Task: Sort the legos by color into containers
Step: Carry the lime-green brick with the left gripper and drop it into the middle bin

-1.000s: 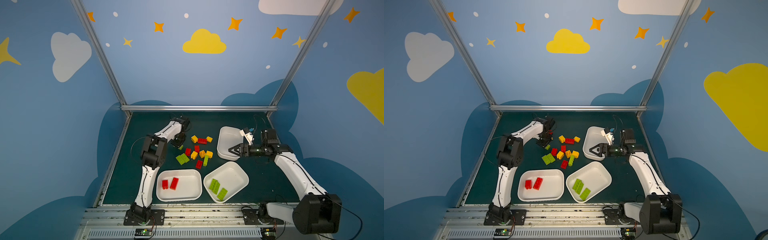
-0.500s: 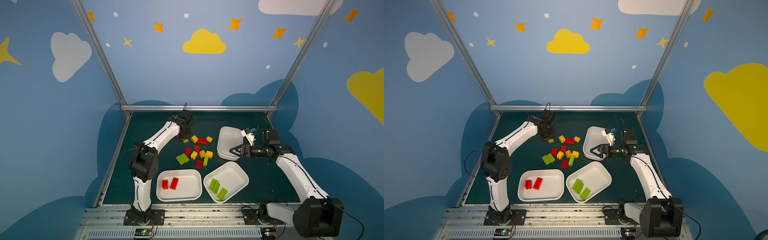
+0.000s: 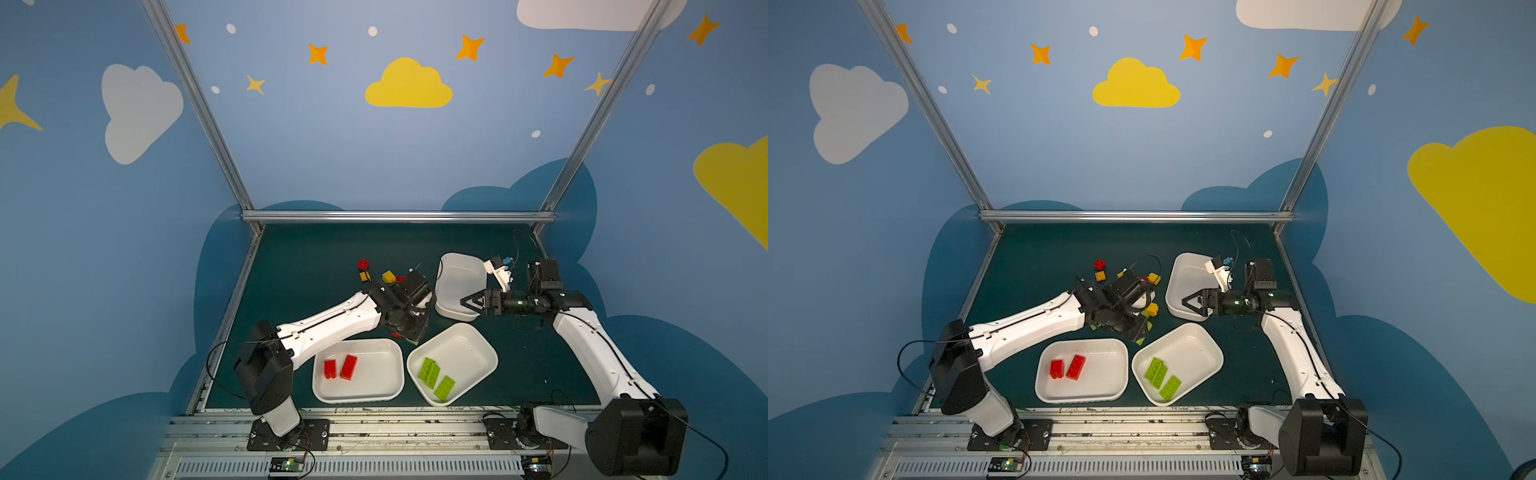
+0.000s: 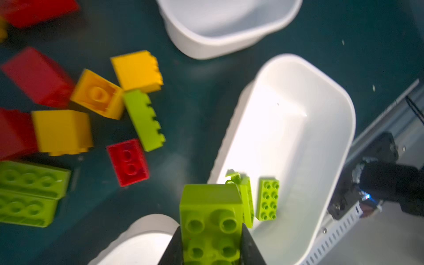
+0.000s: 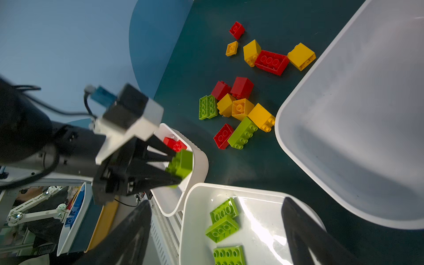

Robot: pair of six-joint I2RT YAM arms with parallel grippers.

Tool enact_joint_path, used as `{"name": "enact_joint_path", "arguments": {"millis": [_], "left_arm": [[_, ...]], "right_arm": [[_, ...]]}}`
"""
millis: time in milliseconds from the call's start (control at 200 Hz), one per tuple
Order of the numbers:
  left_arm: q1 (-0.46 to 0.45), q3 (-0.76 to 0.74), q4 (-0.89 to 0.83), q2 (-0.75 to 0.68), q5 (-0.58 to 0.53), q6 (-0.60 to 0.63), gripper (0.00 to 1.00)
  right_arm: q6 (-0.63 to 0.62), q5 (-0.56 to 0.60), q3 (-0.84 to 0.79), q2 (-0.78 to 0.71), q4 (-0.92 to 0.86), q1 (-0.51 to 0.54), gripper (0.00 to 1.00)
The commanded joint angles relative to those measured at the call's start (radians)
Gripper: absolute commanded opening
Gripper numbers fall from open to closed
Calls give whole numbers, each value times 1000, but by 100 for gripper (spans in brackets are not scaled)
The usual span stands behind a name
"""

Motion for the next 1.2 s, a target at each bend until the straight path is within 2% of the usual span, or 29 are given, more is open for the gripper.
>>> {"name": "enact_joint_path", "arguments": {"millis": [0,145,295,536,756,926,1021,1191], "left_arm": [[-70,-53,81,-14,27,20,20],[-141,-41,117,55,1,32,20],[-156,-11,152,118,-43,92,20],[-158,-82,374,133,-63,290,20],[-145,-66,440,226,-103,435,19],[-140,-49,439,261,-130,441,28],[-140,-30,403,264,-143,423,45],[-142,-7,317,192,-107,374,59]], "right_arm": [[22,8,-31,-9,20,-4,87],[48,22,-47,-23,44,-4,87],[47,46,-53,-43,35,-6,87],[58,86,-50,-41,20,-16,87],[57,113,-38,-32,16,-24,87],[45,117,-37,-21,8,-31,87],[41,114,-34,-18,5,-30,87],[32,105,-20,-10,-7,-29,87]]}}
